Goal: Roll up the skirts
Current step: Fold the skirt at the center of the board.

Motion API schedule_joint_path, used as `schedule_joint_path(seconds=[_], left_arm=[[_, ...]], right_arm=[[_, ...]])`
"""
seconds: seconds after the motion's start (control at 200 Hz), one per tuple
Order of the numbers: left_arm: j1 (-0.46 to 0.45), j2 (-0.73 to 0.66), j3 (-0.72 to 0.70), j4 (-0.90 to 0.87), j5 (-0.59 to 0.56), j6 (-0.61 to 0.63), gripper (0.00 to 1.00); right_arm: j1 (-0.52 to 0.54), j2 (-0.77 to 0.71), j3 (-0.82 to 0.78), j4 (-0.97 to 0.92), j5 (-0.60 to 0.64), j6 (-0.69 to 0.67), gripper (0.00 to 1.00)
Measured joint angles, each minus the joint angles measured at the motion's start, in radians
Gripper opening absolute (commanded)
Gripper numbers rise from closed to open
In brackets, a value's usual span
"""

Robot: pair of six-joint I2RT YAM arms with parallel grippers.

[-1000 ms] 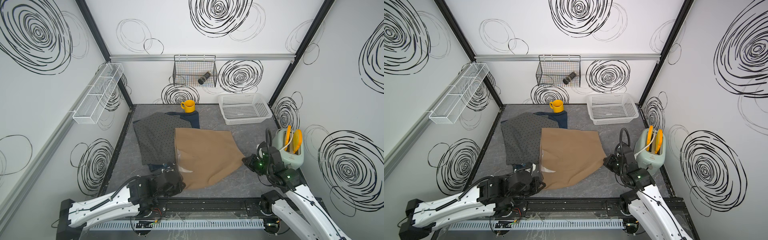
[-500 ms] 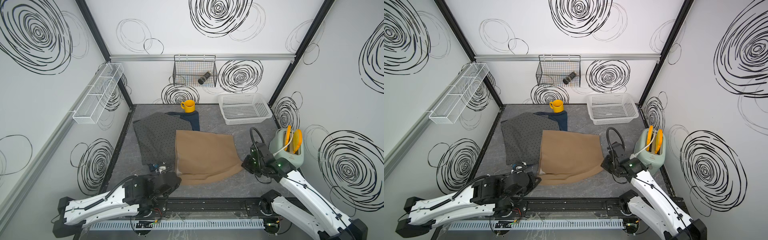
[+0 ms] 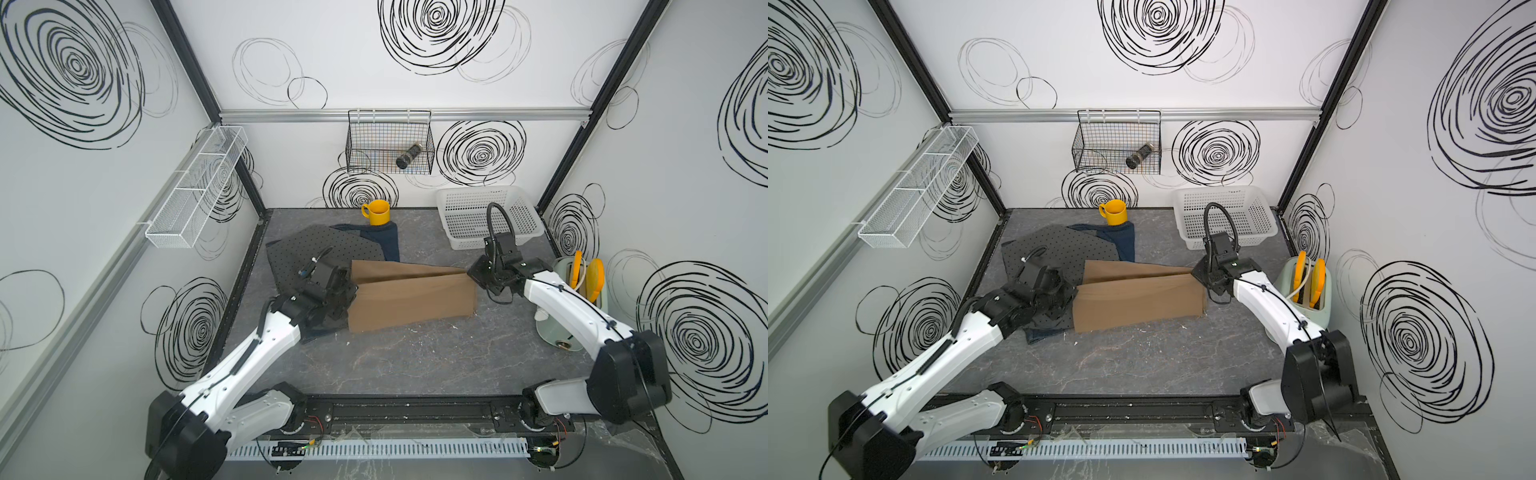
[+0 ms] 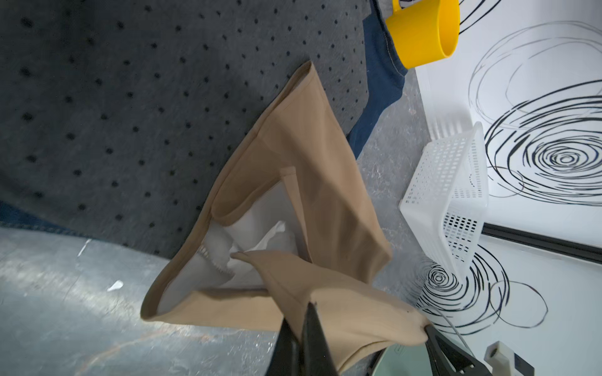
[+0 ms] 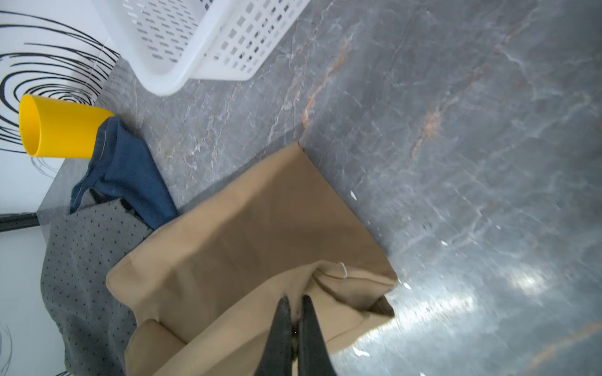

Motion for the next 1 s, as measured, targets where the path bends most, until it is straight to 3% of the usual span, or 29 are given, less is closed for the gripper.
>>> schedule_joint_path(seconds=[0.27, 0.625, 0.796, 0.936, 0.986, 1.001], left_arm=[[0.106, 0.245, 0.152, 0.010, 0.014, 0.135, 0.00], [0.183, 0.498, 0.218, 0.055, 0.081, 0.254, 0.00], [0.188, 0.570, 0.283, 0.063, 0.097, 0.313, 0.01], [0.190, 0.605, 0.349, 0.063, 0.098, 0.340, 0.00], [0.192, 0.629, 0.373, 0.064, 0.098, 0.349, 0.00], [0.192, 0.636, 0.377, 0.064, 0.098, 0.350, 0.06]], right_arm=[[-0.042, 0.290, 0.152, 0.014, -0.101, 0.000, 0.00], [-0.042, 0.354, 0.182, 0.042, -0.090, -0.001, 0.00], [-0.047, 0.383, 0.186, 0.045, -0.071, -0.003, 0.08], [-0.054, 0.397, 0.196, 0.046, -0.064, -0.003, 0.09], [-0.056, 0.397, 0.197, 0.048, -0.060, -0.004, 0.17], [-0.056, 0.397, 0.197, 0.050, -0.059, -0.002, 0.20]])
